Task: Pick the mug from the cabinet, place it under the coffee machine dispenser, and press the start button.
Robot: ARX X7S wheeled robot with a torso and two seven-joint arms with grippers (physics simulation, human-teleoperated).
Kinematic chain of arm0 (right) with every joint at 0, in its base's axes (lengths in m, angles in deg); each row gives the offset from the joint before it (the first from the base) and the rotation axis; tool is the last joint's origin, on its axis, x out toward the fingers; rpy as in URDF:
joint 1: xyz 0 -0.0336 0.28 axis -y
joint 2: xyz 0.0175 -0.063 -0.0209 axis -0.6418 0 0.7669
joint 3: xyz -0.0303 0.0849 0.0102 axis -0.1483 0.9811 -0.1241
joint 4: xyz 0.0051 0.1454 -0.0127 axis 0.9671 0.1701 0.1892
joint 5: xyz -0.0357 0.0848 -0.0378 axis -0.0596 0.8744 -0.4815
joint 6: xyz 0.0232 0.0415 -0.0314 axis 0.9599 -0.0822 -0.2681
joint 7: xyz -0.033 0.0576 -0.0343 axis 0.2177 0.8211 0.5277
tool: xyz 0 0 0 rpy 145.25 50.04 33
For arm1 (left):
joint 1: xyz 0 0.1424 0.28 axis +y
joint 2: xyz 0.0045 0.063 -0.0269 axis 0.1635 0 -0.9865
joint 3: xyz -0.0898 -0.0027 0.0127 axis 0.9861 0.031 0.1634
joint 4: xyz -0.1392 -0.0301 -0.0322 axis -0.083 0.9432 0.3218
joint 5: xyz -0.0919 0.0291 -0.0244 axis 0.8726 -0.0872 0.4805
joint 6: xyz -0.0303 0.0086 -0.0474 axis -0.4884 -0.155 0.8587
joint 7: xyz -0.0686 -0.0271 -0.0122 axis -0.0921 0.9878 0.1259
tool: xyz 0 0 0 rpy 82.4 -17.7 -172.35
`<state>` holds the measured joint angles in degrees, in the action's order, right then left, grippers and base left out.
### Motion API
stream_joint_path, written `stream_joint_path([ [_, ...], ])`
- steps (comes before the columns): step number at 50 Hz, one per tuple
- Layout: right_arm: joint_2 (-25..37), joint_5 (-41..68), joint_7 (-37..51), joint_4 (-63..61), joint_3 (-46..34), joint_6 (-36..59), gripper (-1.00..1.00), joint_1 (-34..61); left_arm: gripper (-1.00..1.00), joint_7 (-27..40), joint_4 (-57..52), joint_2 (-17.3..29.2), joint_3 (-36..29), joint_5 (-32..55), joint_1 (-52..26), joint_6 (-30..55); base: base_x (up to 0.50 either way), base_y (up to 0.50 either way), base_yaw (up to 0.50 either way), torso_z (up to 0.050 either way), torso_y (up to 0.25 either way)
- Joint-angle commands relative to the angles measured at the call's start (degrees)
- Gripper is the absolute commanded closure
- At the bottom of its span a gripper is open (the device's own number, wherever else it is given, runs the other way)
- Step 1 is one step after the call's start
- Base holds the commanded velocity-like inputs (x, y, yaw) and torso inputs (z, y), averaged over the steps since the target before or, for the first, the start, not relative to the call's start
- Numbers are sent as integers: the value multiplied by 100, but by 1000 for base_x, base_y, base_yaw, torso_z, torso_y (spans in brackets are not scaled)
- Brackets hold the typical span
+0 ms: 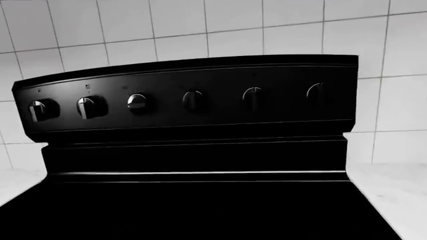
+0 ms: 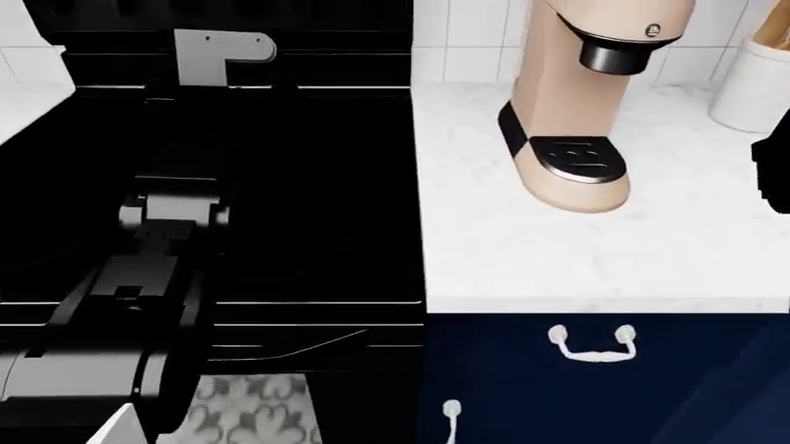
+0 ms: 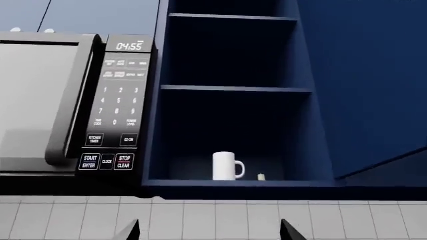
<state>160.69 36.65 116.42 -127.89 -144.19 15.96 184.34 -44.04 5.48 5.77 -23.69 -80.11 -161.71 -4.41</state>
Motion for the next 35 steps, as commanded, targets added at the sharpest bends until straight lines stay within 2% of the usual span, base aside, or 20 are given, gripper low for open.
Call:
stream_joint_path([
  [1, -161, 316, 33, 0, 463, 402, -100, 66, -100, -35, 7, -11, -7, 1, -6, 0, 500, 0, 0, 0, 15],
  [7, -225, 512, -23, 0, 720, 519, -100, 66, -100, -60, 7, -11, 2, 5, -7, -3, 500, 0, 0, 0, 0],
  [25, -12, 2043, -307, 0, 2868, 1620, -100, 29, -100, -63, 7, -14, -40, -6, 5, -18, 500, 0, 0, 0, 1],
  [35, -64, 2350, -290, 0, 3494, 1915, -100, -165, -100, -66, 7, -16, -63, -2, 2, -10, 500, 0, 0, 0, 1],
])
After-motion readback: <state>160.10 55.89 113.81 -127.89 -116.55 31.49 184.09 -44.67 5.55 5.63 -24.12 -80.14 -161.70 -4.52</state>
